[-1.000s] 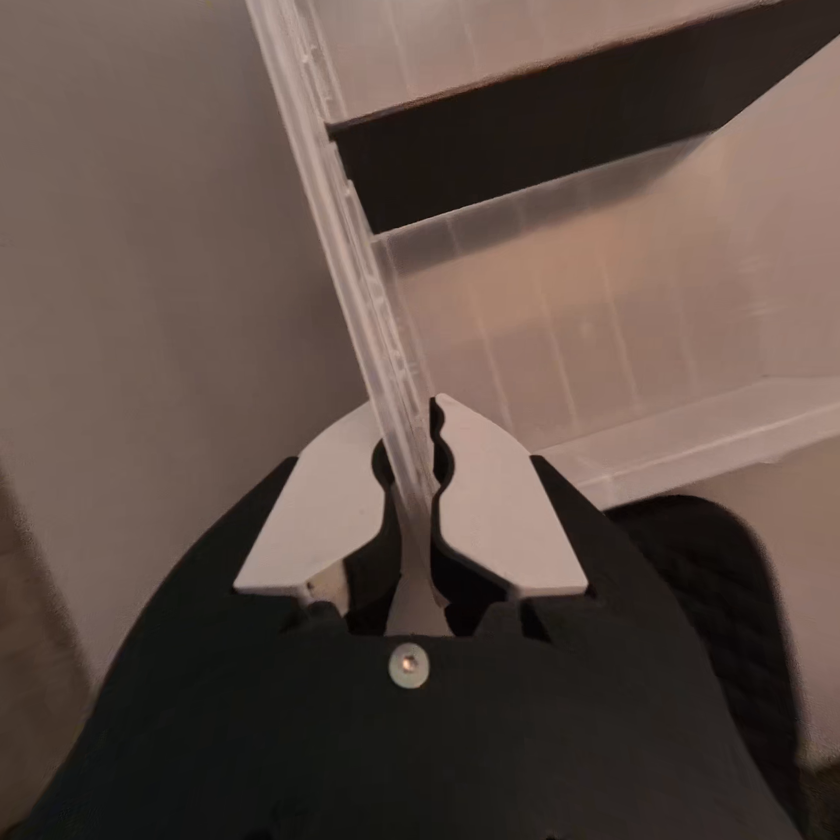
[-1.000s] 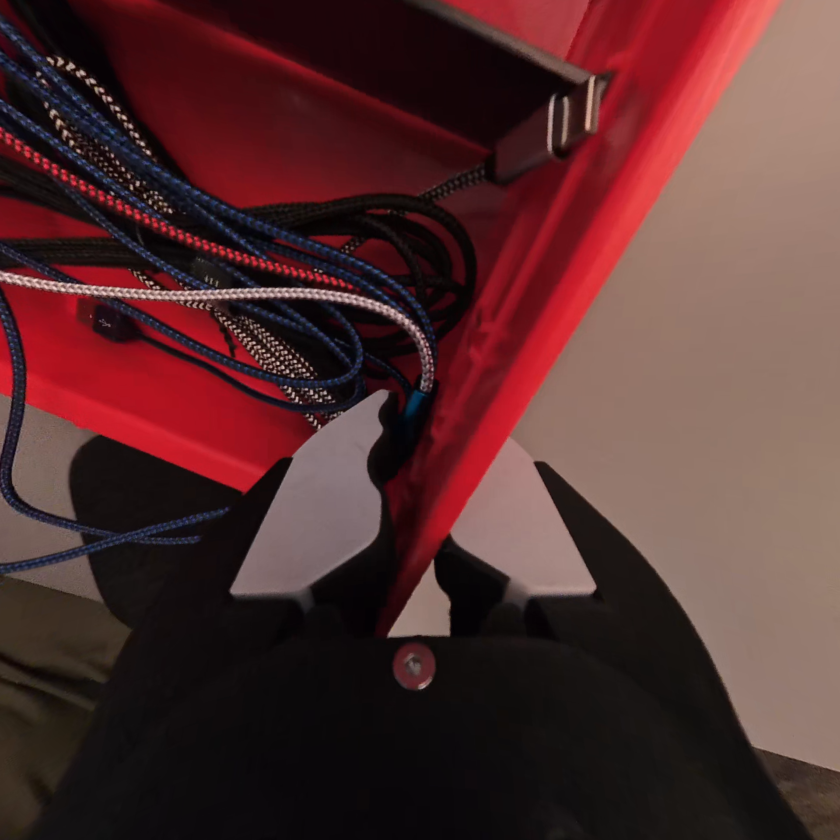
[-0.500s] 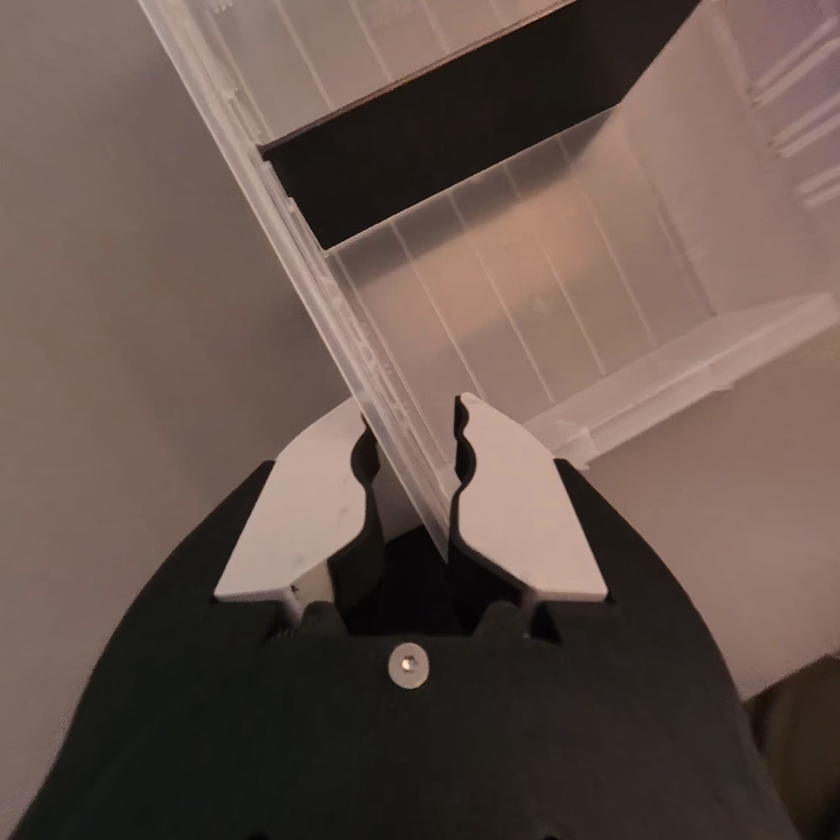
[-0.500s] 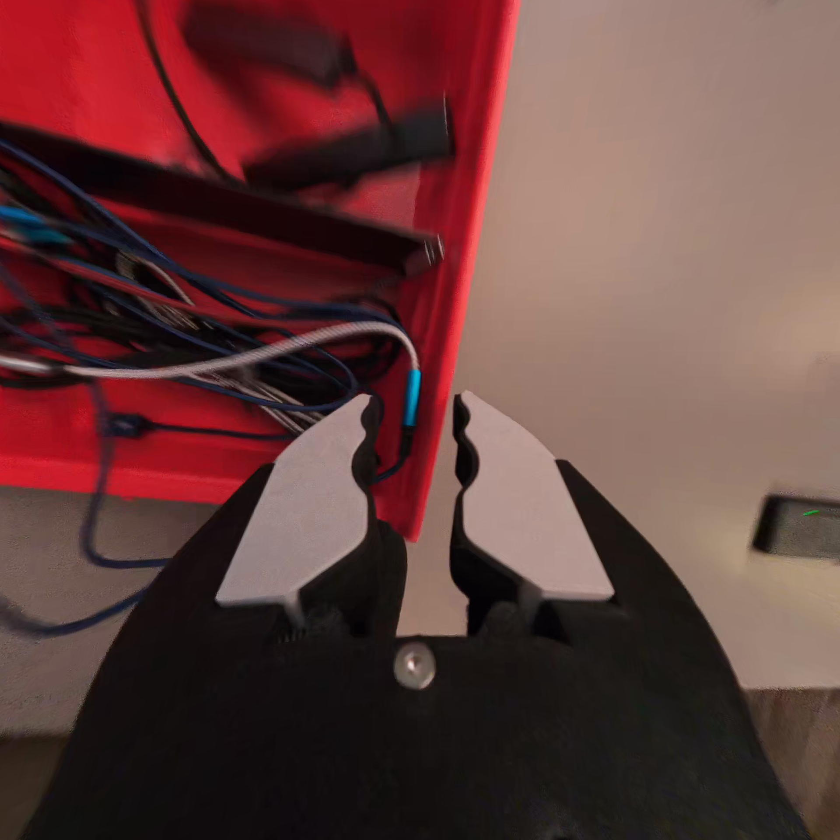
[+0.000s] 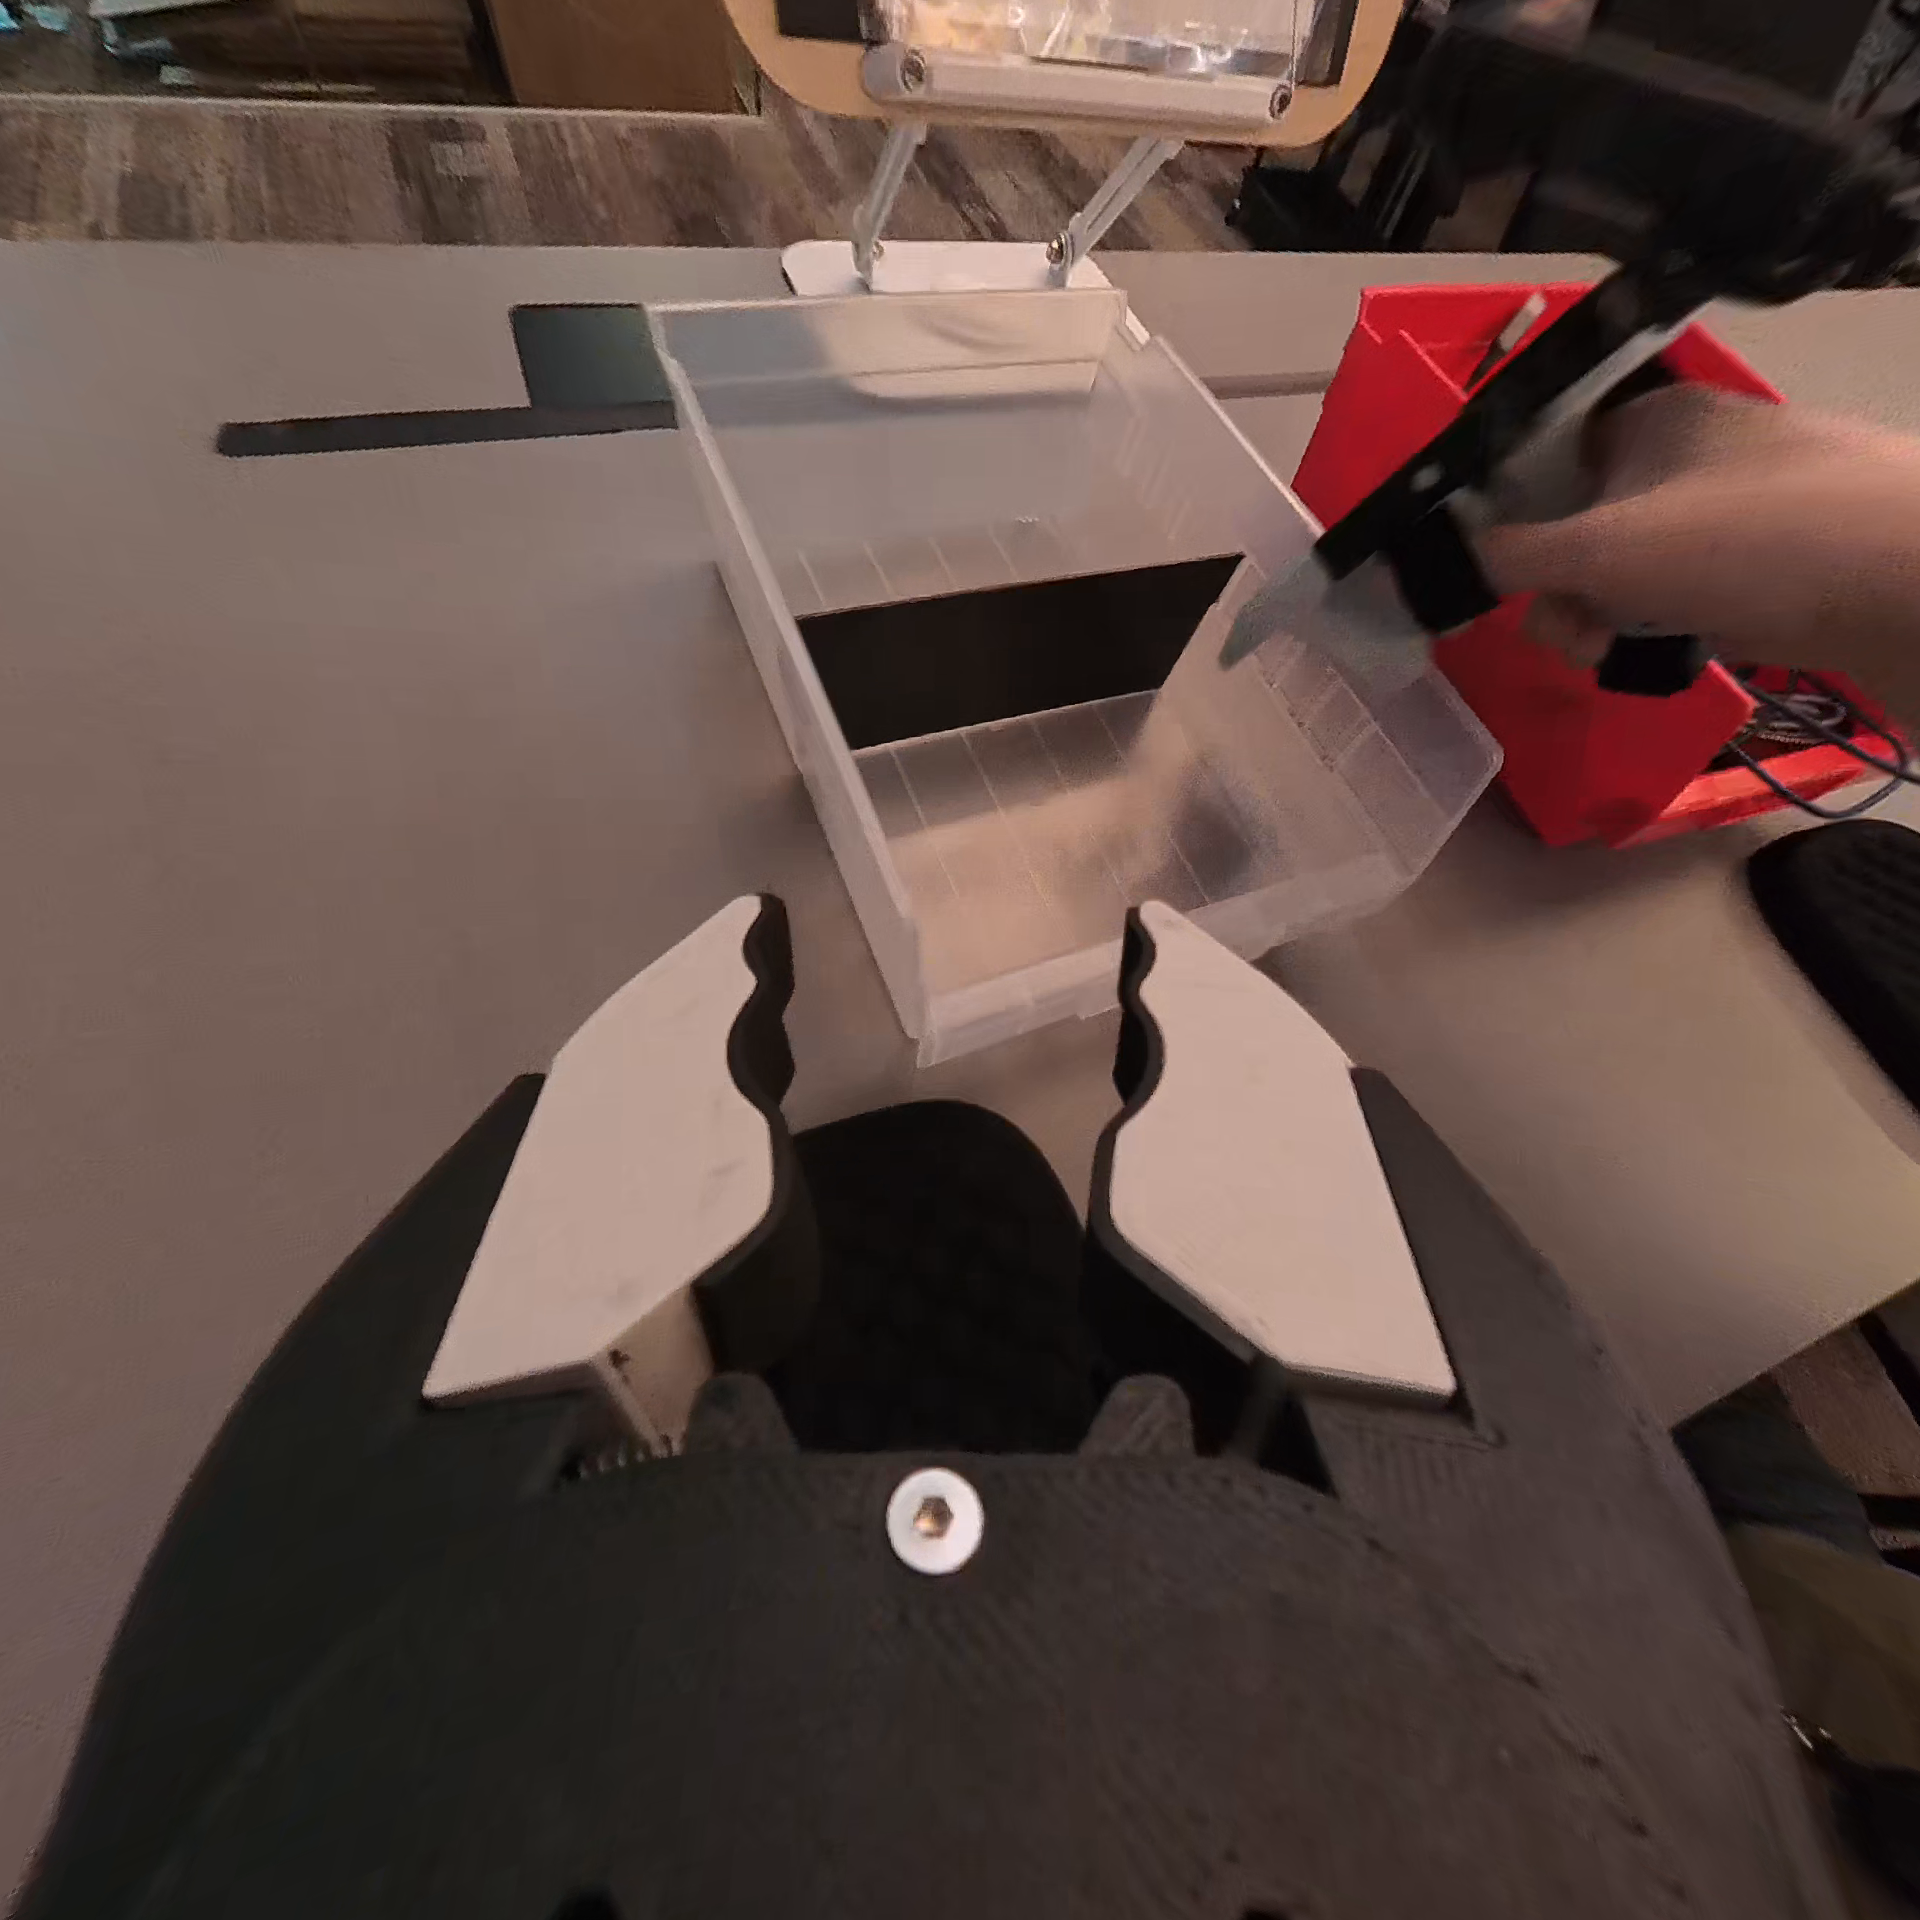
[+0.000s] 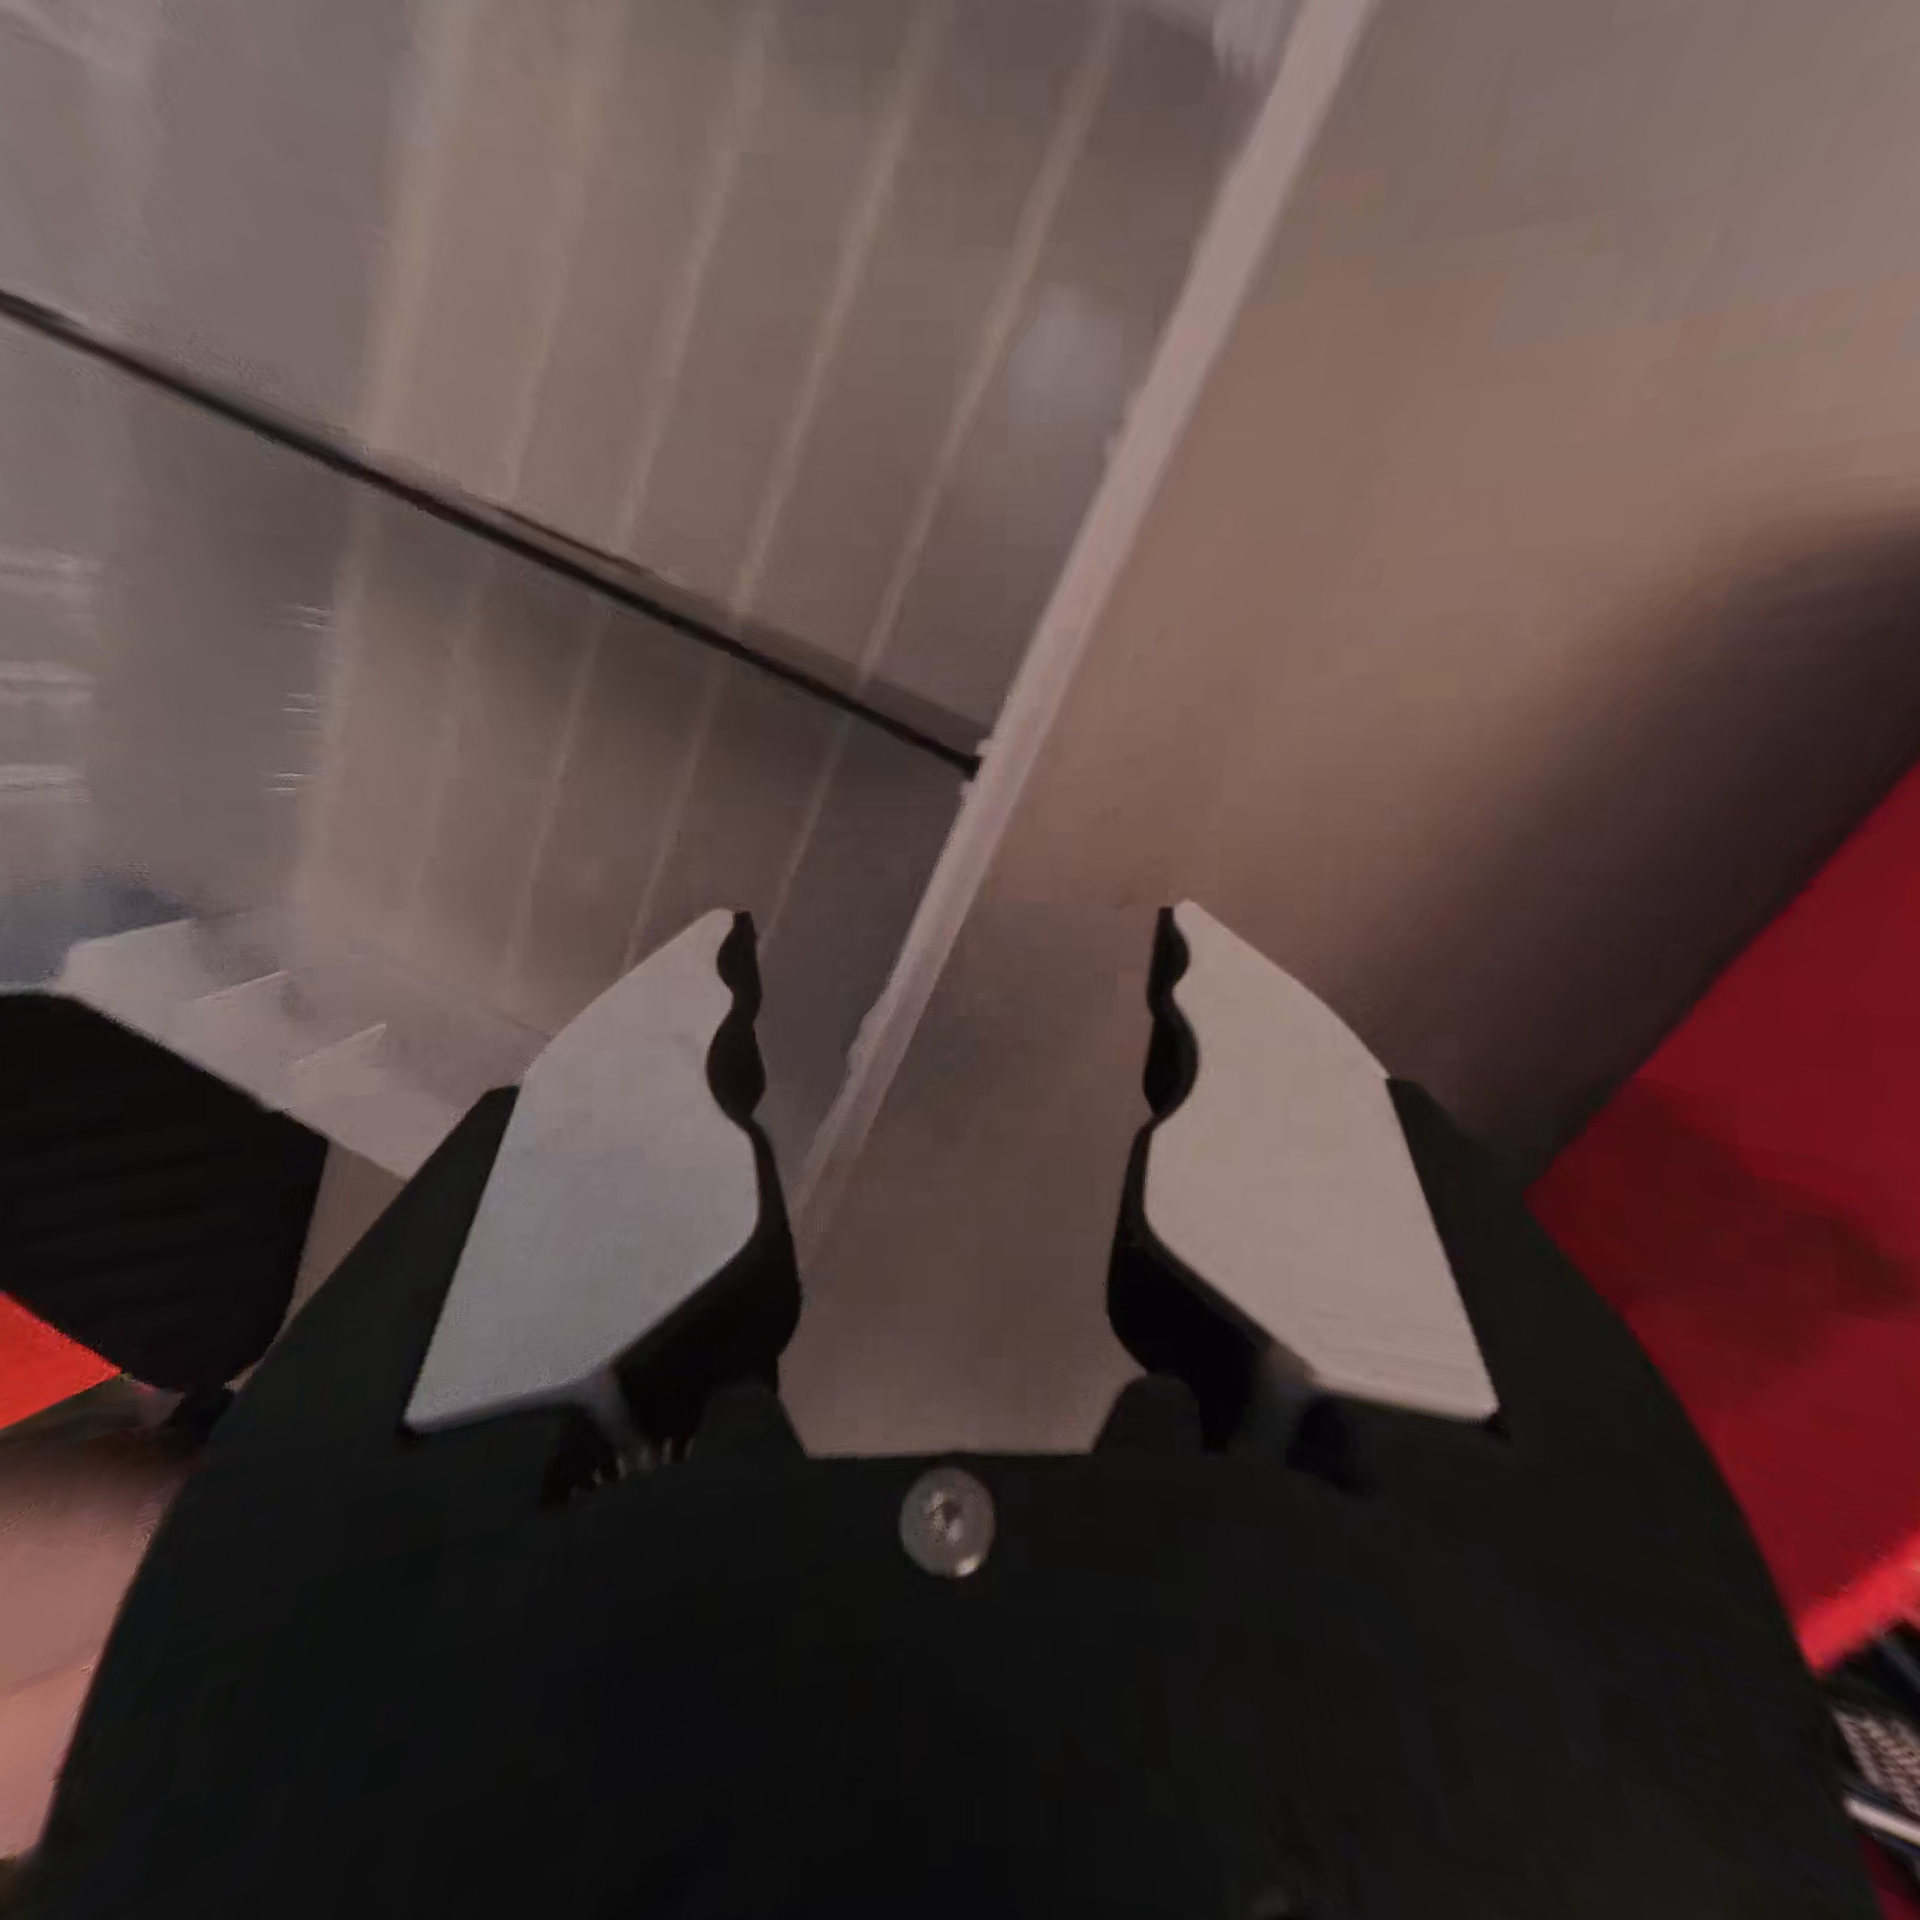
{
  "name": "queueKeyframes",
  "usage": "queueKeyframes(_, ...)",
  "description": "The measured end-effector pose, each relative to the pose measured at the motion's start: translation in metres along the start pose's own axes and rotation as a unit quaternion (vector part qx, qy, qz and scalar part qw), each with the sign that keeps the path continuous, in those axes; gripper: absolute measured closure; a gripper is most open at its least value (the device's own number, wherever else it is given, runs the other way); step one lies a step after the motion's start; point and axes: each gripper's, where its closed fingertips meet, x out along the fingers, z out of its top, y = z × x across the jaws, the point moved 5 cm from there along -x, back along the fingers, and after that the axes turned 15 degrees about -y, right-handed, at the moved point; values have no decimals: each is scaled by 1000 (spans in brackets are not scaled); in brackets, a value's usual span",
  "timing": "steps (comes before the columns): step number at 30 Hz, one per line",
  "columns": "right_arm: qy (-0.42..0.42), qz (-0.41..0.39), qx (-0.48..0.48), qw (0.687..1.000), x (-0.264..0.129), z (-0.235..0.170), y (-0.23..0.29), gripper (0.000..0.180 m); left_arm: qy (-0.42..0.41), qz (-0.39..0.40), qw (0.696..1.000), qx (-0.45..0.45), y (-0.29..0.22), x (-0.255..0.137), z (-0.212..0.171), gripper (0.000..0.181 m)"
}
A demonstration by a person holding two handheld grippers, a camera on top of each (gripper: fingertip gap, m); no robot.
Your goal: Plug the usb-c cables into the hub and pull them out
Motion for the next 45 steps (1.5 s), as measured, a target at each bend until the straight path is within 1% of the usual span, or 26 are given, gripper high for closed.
queueKeyframes(1, 36, 2, 17, 999, 10, -6, -1, 110, -9, 4, 1000, -1, 1, -7, 2, 121)
queueKeyframes(2, 69, 21, 38, 997, 15, -10, 1, 119, -20, 5, 1000, -2, 1, -14, 5, 122)
queueKeyframes(3, 86, 67, 71, 991, 17, -9, 9, 149, -30, 4, 1000, -1, 0, -19, 9, 125)
queueKeyframes(4, 105, 66, 89, 988, 18, -8, 9, 152, -36, 3, 999, 1, -2, -24, 12, 126)
queueKeyframes(6, 133, 8, 40, 990, 15, -7, -2, 166, -45, 0, 999, 7, -8, -30, 19, 127)
queueKeyframes(7, 140, -19, 19, 990, 12, -5, -8, 170, -52, -4, 999, 9, -12, -34, 23, 127)
queueKeyframes(9, 137, -16, 27, 990, 2, 4, -16, 170, -73, -8, 997, 9, -19, -42, 33, 128)
queueKeyframes(11, 154, -19, 6, 988, -20, 12, -26, 175, -106, 8, 994, 2, -18, -50, 45, 129)
queueKeyframes(14, 147, 2, -7, 989, -69, 30, -38, 175, -153, 14, 988, -30, -15, -53, 62, 132)
queueKeyframes(16, 123, 9, -24, 992, -114, 46, -49, 175, -150, 9, 987, -59, -12, -42, 67, 131)
queueKeyframes(18, 88, 5, -33, 996, -168, 60, -69, 174, -127, -28, 988, -89, -20, -18, 67, 130)
queueKeyframes(19, 72, -1, -30, 997, -197, 64, -83, 174, -112, -56, 987, -104, -29, 1, 67, 130)
queueKeyframes(21, 48, -18, -9, 999, -251, 61, -121, 175, -53, -131, 981, -129, -60, 50, 62, 128)
queueKeyframes(24, 16, -64, 46, 997, -315, 37, -194, 175, 55, -227, 960, -154, -125, 141, 51, 123)
queueKeyframes(27, -11, -117, 104, 988, -351, -6, -269, 175, 161, -242, 946, -141, -185, 230, 31, 122)
queueKeyframes(30, -13, -146, 166, 975, -360, -63, -334, 175, 238, -203, 944, -98, -220, 294, 13, 125)
queueKeyframes(32, -6, -159, 202, 966, -357, -101, -370, 174, 281, -165, 943, -59, -227, 320, 2, 129)
queueKeyframes(34, 0, -170, 236, 957, -350, -135, -400, 174, 341, -127, 931, -21, -226, 333, -16, 129)
queueKeyframes(35, 4, -173, 250, 953, -346, -150, -412, 174, 370, -130, 920, -22, -228, 336, -24, 131)
queueKeyframes(36, 9, -174, 263, 949, -340, -163, -422, 174, 388, -148, 908, -49, -231, 337, -26, 135)
queueKeyframes(37, 16, -173, 274, 946, -334, -175, -430, 174, 400, -169, 898, -74, -232, 336, -25, 155)
queueKeyframes(38, 22, -170, 284, 943, -327, -185, -436, 174, 410, -186, 889, -79, -230, 336, -25, 159)
queueKeyframes(39, 29, -166, 289, 942, -319, -193, -439, 174, 419, -194, 884, -76, -226, 335, -25, 160)
queueKeyframes(42, 40, -155, 291, 943, -298, -205, -441, 174, 422, -167, 889, -59, -199, 330, -20, 163)
queueKeyframes(45, 37, -137, 282, 949, -274, -203, -432, 174, 410, -123, 902, -53, -151, 321, -13, 168)
